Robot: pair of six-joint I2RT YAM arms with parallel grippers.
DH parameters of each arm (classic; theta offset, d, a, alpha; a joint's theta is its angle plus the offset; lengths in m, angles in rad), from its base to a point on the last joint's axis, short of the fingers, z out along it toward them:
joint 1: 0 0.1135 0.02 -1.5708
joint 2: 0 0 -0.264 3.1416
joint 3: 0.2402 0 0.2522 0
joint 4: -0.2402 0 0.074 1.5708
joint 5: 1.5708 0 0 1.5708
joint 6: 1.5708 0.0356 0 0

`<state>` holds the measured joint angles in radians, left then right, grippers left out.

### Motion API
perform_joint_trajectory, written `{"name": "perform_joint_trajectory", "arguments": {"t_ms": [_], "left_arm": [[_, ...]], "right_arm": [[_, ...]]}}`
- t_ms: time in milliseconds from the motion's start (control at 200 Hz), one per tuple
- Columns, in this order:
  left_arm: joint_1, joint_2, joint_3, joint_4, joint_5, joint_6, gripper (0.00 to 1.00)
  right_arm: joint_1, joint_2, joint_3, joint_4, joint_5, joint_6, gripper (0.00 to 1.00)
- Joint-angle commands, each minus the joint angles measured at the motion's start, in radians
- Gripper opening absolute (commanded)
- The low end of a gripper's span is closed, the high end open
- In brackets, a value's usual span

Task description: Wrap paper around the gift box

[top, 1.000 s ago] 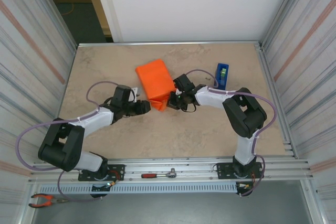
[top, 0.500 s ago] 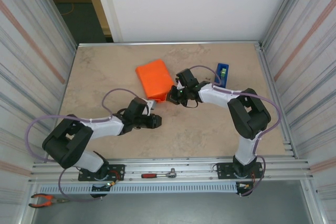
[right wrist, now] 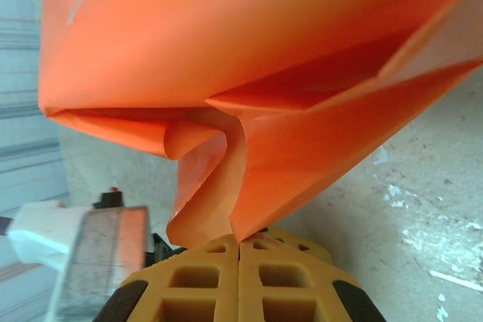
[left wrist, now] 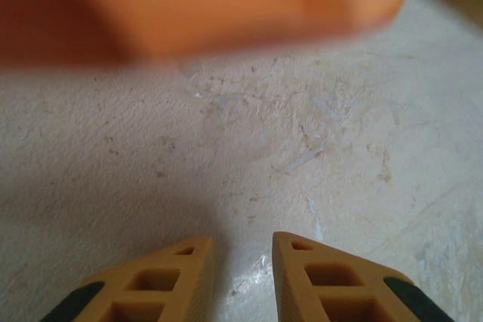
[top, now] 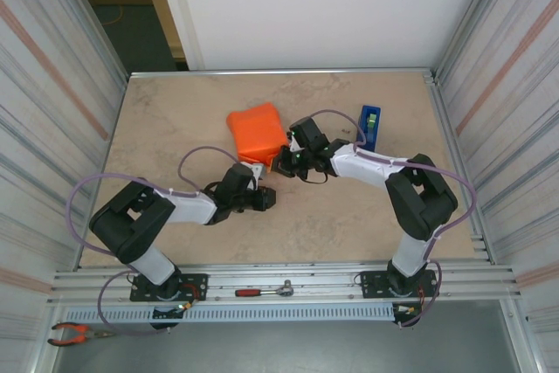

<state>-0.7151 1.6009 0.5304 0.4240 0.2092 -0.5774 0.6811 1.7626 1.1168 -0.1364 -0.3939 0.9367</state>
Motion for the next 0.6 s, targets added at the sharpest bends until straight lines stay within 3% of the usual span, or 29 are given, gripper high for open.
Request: {"name": "perform_joint_trajectory", "arguments": {"t_ms": [0, 240, 486, 596], "left_arm": [[-0.006, 0.001, -0.021, 0.06, -0.048, -0.027, 0.26], [-0.003, -0.014, -0.016, 0.035, -0.186, -0.031, 0.21], [0.035, 0.057, 0.064, 0.056, -0.187, -0.042, 0.21], [0.049, 0.075, 0.087, 0.068, -0.195, -0.07, 0.21]], "right_arm": [[0.0, -0.008, -0.014, 0.01, 0.003, 0.024, 0.0], [-0.005, 0.013, -0.007, 0.009, -0.002, 0.025, 0.0], [-0.01, 0.013, -0.015, 0.011, -0.009, 0.025, 0.0], [-0.025, -0.013, -0.04, 0.023, -0.008, 0.019, 0.32]]}}
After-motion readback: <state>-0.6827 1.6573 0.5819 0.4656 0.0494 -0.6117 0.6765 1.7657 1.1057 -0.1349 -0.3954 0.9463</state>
